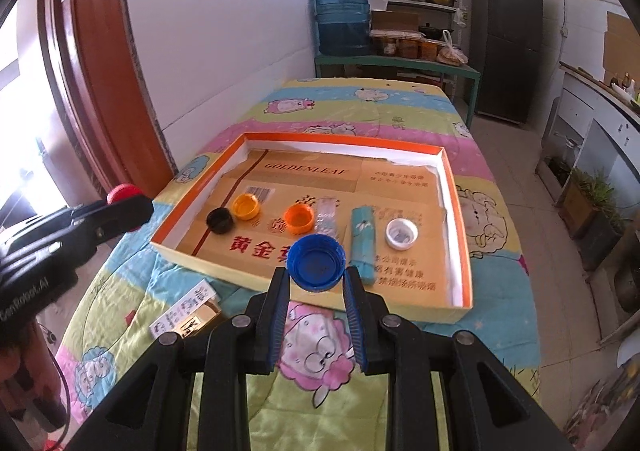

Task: Organize rigid objects
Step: 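Lift the red cap with the left tool while the right tool carries the blue cap toward the lid, then carry the red cap with the left tool while the right tool carries the blue cap over the lid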

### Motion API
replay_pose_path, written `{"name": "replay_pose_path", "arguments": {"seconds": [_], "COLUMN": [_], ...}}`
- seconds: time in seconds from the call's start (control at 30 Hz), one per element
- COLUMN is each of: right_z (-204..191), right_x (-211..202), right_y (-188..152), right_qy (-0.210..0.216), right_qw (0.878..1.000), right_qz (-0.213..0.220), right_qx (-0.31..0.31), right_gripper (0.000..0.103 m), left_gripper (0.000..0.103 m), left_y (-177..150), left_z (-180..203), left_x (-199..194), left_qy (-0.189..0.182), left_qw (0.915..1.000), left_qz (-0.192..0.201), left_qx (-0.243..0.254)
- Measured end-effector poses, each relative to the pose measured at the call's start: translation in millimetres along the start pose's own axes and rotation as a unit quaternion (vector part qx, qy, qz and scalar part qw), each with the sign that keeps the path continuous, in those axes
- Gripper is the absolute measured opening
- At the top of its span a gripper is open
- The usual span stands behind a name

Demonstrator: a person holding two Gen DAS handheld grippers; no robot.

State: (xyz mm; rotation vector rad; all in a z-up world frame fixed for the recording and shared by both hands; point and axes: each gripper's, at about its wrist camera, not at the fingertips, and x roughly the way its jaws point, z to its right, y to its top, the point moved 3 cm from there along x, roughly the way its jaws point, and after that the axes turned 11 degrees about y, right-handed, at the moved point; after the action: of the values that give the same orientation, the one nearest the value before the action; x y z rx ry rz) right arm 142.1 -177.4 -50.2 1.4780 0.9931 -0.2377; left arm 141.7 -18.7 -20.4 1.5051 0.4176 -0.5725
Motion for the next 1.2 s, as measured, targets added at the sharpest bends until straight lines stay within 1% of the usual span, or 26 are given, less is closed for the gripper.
{"name": "replay_pose_path", "arguments": {"seconds": [0.3,0.53,0.77,1.2], "right_z": [18.1,32.4,48.0,82.9], "right_x": [9.1,22.7,40.0,74.7], "right_y": [10.9,24.1,37.6,56.7], "right_qy": [-0.005,-0.009,-0.017,-0.011], "right_qw": [1.0,1.0,1.0,0.999], "right_qz": [-0.001,-0.002,-0.012,-0.038], "right_qx": [0.014,0.018,0.009,0.02], "right_gripper": [0.028,0.028,0.028,0.028], "left_gripper": [0.012,0.012,0.012,0.012], "left_y": [20.0,30.0,39.9,61.3], "left_z": [2.4,1.4,0.3,10.5], "left_x": [23.8,49.5,77.2,137.6], "left_qy": [-0.008,-0.013,-0.007,-0.009], "left_qw": [0.9999,0.9996,0.9993,0.9973], "left_qz": [-0.007,-0.022,-0.035,-0.072], "left_qx": [-0.001,-0.007,-0.002,0.011]}}
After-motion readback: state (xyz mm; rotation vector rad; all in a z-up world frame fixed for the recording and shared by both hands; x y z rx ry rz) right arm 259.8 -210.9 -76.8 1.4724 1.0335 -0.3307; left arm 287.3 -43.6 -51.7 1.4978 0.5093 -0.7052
